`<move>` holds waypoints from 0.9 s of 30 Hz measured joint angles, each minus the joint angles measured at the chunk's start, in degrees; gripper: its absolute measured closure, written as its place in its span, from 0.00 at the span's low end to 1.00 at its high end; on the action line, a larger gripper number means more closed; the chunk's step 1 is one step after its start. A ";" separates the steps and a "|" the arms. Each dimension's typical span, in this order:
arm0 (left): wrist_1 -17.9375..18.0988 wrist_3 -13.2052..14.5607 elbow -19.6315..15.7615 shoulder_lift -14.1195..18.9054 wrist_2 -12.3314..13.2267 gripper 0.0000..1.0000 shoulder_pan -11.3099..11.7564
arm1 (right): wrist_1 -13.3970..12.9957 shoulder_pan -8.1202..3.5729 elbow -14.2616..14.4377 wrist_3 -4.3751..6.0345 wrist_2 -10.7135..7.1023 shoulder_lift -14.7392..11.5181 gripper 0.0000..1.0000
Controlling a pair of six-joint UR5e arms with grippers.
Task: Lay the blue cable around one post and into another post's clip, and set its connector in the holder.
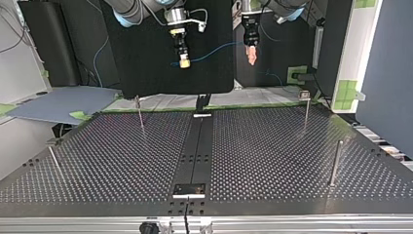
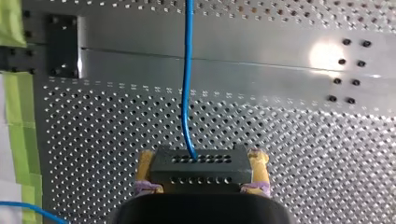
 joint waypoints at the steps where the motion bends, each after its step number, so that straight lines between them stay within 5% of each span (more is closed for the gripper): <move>1: -0.47 -0.18 0.06 0.44 -0.02 0.00 0.09 | 0.38 0.05 -0.06 0.38 0.37 -0.39 1.00; 8: -4.00 -2.92 0.88 3.96 -1.87 0.00 1.14 | 3.89 -0.47 -1.62 2.44 1.44 -3.91 1.00; 16: -8.64 -7.54 4.59 8.62 -6.23 0.00 1.94 | 8.00 -0.78 -5.57 2.38 1.23 -8.01 1.00; 27: -13.84 -12.74 9.76 13.81 -7.80 0.00 2.94 | 13.79 -1.68 -11.37 2.23 0.73 -13.81 1.00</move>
